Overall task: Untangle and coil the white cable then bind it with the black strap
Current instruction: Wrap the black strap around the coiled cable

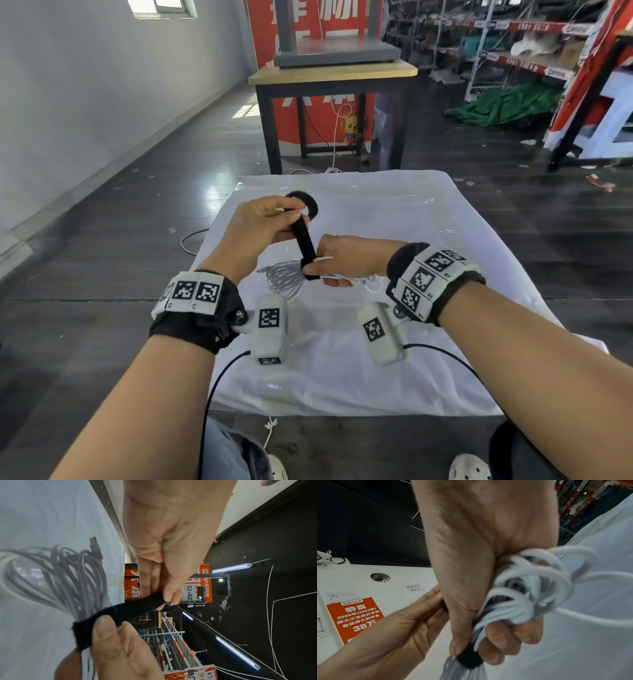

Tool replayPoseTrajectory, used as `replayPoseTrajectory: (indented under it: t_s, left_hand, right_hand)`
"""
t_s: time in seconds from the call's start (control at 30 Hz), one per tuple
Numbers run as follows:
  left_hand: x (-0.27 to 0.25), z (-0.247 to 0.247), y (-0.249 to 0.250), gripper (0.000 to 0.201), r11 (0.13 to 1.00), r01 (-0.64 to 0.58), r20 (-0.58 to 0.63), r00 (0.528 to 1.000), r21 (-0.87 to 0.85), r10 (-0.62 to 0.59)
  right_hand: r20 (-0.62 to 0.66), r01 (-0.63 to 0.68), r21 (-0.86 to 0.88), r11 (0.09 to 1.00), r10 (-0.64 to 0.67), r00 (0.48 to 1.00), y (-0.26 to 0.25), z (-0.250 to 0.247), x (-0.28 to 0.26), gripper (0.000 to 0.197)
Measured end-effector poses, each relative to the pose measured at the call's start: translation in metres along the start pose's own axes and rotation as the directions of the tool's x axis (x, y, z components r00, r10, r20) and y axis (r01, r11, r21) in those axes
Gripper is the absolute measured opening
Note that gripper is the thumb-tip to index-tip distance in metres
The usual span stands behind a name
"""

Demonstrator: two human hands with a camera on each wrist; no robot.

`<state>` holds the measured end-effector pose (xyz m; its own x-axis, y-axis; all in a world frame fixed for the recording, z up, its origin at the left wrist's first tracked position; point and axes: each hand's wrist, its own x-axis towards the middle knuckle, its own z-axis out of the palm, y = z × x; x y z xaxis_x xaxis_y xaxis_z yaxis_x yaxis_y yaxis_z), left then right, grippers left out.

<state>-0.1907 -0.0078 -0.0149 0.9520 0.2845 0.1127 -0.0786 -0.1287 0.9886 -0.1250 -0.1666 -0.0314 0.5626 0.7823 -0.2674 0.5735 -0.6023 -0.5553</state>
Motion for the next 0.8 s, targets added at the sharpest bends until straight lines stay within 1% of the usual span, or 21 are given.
replayPoseTrajectory:
  t_s: [0.1,0.2,0.27,0.33,0.4,0.47,0.53,0.6,0.7,0.8]
  left_hand:
    - [-0.004,0.005,0.004,0.013,0.997,-0.052,-0.004,0.999,-0.052,0.052]
    - [-0.007,0.010,0.010,0.013,0.990,-0.057,0.020,0.998,-0.131,0.061]
    - [-0.009,0.012,0.015,0.015,0.977,-0.059,0.050,0.996,-0.205,0.071]
    - [-0.010,0.011,0.020,0.020,0.958,-0.061,0.059,0.995,-0.282,0.080]
    - [-0.011,0.008,0.021,0.030,0.947,-0.039,0.060,0.996,-0.318,0.061]
    - [-0.013,0.008,0.019,0.033,0.958,-0.005,0.084,0.996,-0.288,0.031]
    - [-0.014,0.010,0.015,0.025,0.971,0.019,0.109,0.994,-0.239,0.008]
    - [-0.013,0.013,0.011,0.018,0.975,0.037,0.099,0.995,-0.220,-0.015]
    - [-0.010,0.017,0.007,0.015,0.962,0.072,0.046,0.997,-0.264,-0.062]
    - [-0.007,0.018,0.004,0.023,0.938,0.133,0.052,0.991,-0.320,-0.123]
  right_hand:
    - [0.043,-0.018,0.068,0.998,0.016,0.999,0.005,0.001,0.002,0.045]
    - [0.107,-0.037,0.151,0.988,0.021,0.994,0.006,0.006,0.006,0.042]
    - [0.122,-0.046,0.236,0.971,0.017,0.992,0.006,0.006,0.005,0.038]
    - [0.113,-0.053,0.299,0.953,0.020,0.993,0.006,0.002,0.004,0.033]
    - [0.106,-0.074,0.384,0.920,0.035,0.994,0.009,0.000,0.003,0.029]
    - [0.110,-0.111,0.501,0.859,0.064,0.992,0.014,0.000,0.002,0.026]
    - [0.098,-0.136,0.600,0.788,0.096,0.991,0.020,0.002,0.002,0.024]
    - [0.068,-0.138,0.666,0.733,0.124,0.990,0.023,0.002,0.002,0.025]
    - [0.050,-0.130,0.748,0.651,0.140,0.989,0.022,-0.004,0.002,0.025]
    - [0.069,-0.136,0.840,0.526,0.145,0.987,0.022,-0.008,0.002,0.028]
